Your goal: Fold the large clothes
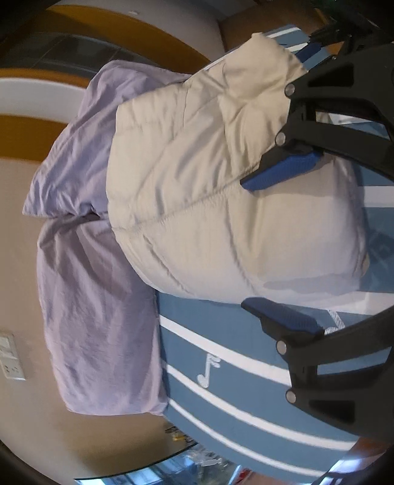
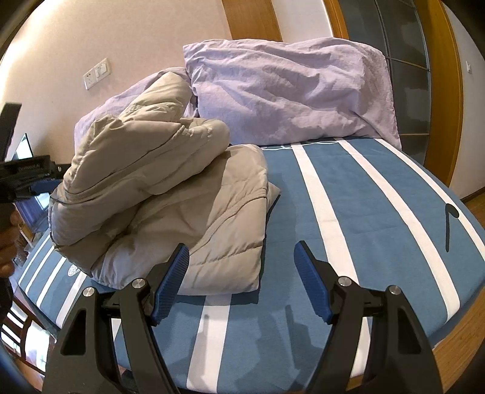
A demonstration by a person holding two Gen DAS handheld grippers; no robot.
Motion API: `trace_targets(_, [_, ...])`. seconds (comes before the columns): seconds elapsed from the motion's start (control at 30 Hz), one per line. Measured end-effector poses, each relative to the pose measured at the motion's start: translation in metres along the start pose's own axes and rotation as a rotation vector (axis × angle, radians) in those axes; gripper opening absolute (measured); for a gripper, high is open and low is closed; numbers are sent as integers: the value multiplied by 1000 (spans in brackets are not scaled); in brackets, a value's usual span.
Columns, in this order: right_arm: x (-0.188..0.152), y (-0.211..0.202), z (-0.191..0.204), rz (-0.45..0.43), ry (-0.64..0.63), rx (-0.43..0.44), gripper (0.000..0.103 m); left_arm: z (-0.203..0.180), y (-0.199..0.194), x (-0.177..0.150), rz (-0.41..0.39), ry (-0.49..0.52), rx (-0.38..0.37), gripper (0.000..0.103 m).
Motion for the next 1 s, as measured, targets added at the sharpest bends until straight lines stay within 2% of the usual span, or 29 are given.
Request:
trace_targets(0.23, [10,2,-11,-14,12,-26,73,-6,20,-16,35,-28,-81,75])
trace_targets(0.5, [38,0,-19,-56,4,-51,72,-30,30,-29,31,26,-79,75])
trace_targets(0.73, [72,7,0,-82,-1,9,60,-43,33,-38,28,77,-88,75])
trace_targets(0.87, [82,24,19,-50,4,74,44,-46,33,-41,25,91,-96,75])
trace_targets(1.0, [80,39,36,-22,3,111,37,-48,33,-43,26,104,-105,75])
Point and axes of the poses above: each gripper's, at about its wrist camera, not at the fingertips, and y roughly the way its jaws point, z to its left, x to its top, the point moved 1 cm from there along y, roughly the way its jaws point, and after that the axes turned 11 degrees about -z, right-handed, at the moved point
